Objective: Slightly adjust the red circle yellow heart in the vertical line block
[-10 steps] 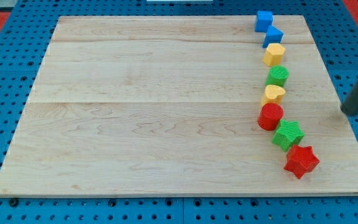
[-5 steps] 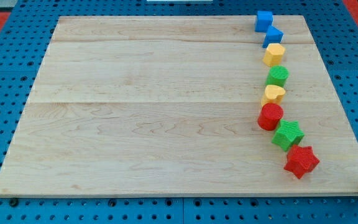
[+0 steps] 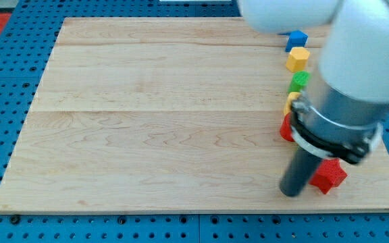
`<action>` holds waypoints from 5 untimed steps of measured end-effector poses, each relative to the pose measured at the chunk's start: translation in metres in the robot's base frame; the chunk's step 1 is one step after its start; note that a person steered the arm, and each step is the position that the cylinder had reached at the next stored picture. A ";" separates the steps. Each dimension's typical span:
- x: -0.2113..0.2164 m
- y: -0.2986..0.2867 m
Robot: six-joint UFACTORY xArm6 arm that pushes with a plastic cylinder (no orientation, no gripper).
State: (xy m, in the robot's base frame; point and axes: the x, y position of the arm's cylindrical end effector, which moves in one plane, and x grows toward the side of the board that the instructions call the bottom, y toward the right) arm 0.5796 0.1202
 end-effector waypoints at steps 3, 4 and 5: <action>-0.088 -0.022; -0.089 -0.005; -0.089 0.013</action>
State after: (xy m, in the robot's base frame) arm 0.4907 0.1328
